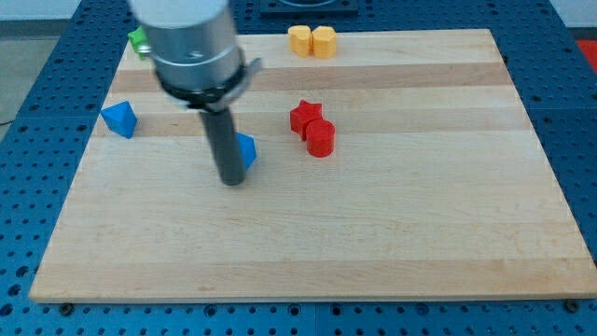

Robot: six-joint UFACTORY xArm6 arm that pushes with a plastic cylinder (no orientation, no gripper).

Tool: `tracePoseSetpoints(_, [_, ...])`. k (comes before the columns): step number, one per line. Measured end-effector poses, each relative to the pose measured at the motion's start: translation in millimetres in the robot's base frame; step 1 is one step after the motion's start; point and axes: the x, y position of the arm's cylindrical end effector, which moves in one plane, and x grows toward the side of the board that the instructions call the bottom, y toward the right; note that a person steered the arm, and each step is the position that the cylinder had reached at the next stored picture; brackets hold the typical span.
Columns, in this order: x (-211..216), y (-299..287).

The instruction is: Place the cube below the red circle

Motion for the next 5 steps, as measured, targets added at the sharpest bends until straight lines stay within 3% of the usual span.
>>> tracePoseSetpoints(1, [14,-57])
tracePoseSetpoints(2, [0,-126])
tracePoseSetpoints(3, [-39,-117])
tracePoseSetpoints(5, [-43,12])
